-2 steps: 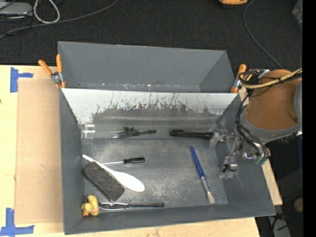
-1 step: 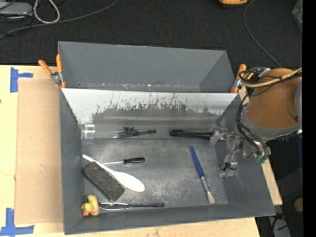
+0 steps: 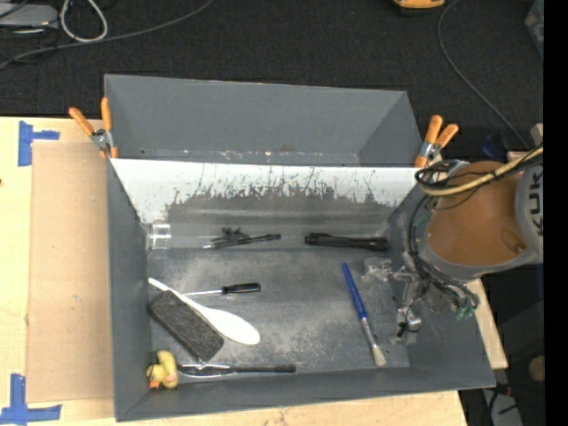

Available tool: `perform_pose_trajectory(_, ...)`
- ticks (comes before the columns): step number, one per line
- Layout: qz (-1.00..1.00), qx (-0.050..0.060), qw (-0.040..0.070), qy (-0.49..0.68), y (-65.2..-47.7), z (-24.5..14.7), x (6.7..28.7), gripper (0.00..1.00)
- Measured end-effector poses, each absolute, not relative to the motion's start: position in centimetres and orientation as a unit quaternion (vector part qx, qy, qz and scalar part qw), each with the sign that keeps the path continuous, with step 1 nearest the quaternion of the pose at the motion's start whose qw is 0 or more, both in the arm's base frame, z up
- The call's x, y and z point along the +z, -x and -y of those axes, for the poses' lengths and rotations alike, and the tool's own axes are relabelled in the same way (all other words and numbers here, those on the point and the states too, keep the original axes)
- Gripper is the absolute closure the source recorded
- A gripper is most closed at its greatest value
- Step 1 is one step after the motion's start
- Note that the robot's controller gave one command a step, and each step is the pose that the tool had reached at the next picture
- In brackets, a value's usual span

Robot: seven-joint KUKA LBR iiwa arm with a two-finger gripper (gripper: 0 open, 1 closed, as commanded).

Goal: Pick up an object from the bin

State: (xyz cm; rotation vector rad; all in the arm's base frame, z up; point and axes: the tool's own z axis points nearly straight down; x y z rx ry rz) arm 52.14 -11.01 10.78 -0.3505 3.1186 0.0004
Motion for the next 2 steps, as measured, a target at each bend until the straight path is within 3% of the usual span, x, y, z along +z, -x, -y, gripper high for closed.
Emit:
perform_pose_trajectory(1, -0.978, 0.002, -0.002, 0.211, -51.2, 11.0, 8.3, 0.0)
perform_pose_trajectory(2, -0.913, 0.004, -0.003, 0.407, -49.1, 10.9, 9.5, 0.0)
